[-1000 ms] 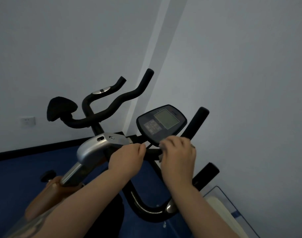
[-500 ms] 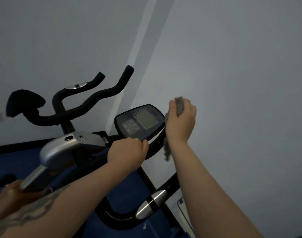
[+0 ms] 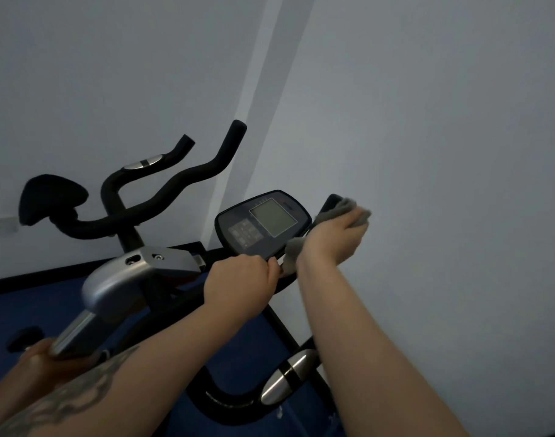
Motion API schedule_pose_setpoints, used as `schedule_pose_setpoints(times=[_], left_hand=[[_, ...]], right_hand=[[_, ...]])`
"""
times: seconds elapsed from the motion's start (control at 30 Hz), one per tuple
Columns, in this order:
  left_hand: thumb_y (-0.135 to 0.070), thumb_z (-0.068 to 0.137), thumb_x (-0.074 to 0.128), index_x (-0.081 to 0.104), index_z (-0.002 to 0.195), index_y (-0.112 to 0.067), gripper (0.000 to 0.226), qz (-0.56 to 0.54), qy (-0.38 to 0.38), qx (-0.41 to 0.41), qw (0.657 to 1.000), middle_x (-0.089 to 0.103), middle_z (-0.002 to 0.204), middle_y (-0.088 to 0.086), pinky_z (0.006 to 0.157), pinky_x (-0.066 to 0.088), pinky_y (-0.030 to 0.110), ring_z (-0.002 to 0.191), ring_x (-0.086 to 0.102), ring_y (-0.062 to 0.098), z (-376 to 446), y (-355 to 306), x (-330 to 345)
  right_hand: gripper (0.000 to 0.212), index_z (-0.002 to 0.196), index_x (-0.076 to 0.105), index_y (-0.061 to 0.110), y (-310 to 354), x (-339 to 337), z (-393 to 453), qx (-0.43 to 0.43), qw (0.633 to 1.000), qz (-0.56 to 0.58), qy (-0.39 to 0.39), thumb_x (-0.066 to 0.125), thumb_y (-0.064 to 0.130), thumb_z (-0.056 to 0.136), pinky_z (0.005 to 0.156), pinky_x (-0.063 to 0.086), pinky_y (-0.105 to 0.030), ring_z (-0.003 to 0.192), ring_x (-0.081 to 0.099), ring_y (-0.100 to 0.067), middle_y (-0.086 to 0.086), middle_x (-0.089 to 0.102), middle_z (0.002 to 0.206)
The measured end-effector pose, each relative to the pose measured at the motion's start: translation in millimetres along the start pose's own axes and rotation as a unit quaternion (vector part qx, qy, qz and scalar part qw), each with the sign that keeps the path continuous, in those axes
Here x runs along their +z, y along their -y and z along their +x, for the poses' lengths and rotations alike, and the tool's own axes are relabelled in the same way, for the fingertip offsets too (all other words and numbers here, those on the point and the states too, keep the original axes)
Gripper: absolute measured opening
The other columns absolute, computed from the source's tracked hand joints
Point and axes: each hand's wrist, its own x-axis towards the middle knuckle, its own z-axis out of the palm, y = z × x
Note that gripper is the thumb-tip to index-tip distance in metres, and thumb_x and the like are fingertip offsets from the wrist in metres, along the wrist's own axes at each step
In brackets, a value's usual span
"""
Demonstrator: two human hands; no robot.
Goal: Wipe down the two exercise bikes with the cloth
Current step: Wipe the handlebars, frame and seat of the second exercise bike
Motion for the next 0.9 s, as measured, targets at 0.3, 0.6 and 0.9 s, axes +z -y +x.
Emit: schedule_pose_setpoints(times=[0.3,0.6,0.9], left_hand=[[-0.020,0.098,0.045,0.049,0.097,-0.017,0.005,-0.003,-0.002,-0.010,1.000,0.023,0.058,-0.002,0.040,0.017,0.025,0.044,0.026,0.015,-0.7,-0.2,0.2],[-0.013,0.095,0.046,0.047,0.102,-0.015,0.008,0.020,0.026,-0.005,0.999,0.023,0.064,-0.001,0.041,0.017,0.026,0.053,0.031,0.017,0.3,0.7,-3.4],[-0.011,0.095,0.045,0.045,0.103,-0.012,0.008,-0.068,0.066,-0.028,0.995,0.035,0.077,0.001,0.044,0.025,0.031,0.066,0.041,0.021,-0.1,5.3,-10.1]], right_hand=[[0.030,0.102,0.056,0.020,-32.8,-18.6,-28.4,0.026,0.999,-0.017,0.034,0.032,0.038,0.104,0.066,0.041,-0.015,0.078,0.059,-0.006,0.006,0.062,0.093],[0.033,0.103,0.055,0.023,-44.1,-29.7,-32.5,0.094,0.992,-0.023,0.085,0.030,0.045,0.103,0.068,0.049,-0.026,0.079,0.062,-0.010,0.002,0.064,0.091],[0.037,0.140,0.039,0.024,-30.9,-41.9,-44.2,-0.042,0.980,-0.094,0.170,0.041,0.029,0.103,0.094,0.046,-0.029,0.116,0.054,-0.014,0.001,0.053,0.132]])
